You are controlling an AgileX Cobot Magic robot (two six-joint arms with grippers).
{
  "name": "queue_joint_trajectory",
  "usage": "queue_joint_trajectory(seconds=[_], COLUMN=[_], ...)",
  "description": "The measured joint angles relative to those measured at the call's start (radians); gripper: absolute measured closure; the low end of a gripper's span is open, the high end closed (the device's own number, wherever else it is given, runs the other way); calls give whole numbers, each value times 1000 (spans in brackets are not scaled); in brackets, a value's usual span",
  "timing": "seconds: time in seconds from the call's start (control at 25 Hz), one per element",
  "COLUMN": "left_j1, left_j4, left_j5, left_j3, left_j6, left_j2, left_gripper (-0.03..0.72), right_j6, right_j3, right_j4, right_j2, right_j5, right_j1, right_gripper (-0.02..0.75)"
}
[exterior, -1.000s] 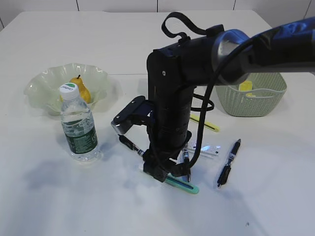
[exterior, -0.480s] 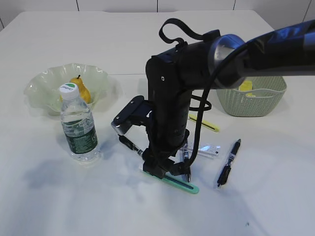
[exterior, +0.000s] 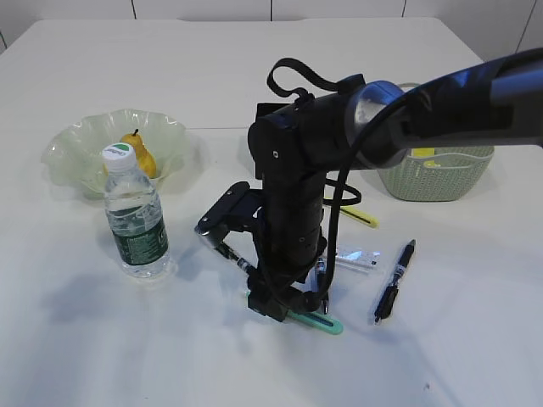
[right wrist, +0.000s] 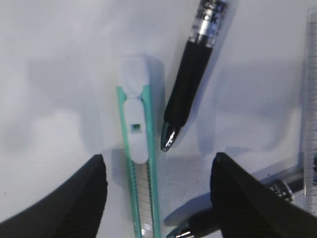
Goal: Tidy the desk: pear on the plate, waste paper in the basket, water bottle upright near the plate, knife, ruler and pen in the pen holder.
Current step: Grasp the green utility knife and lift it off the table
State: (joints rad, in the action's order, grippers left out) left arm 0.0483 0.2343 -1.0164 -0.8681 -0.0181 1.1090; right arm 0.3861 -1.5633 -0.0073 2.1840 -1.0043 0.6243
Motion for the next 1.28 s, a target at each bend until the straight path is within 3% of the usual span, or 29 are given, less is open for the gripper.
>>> queue_joint_trajectory(seconds=[0.32, 1.28], left_j1=[0, 0], left_j4=[0, 0], left_j5=[6, 8], left_j3=[0, 0], left_j6=[0, 0], left_j2=[0, 0], left_gripper=[185, 185], right_j6=[-15, -19], right_j3=[0, 0], right_j4=[-1, -4], right_j2=[14, 17], right_j5=[2, 2], right_j1=[0, 0], right_gripper=[260, 450])
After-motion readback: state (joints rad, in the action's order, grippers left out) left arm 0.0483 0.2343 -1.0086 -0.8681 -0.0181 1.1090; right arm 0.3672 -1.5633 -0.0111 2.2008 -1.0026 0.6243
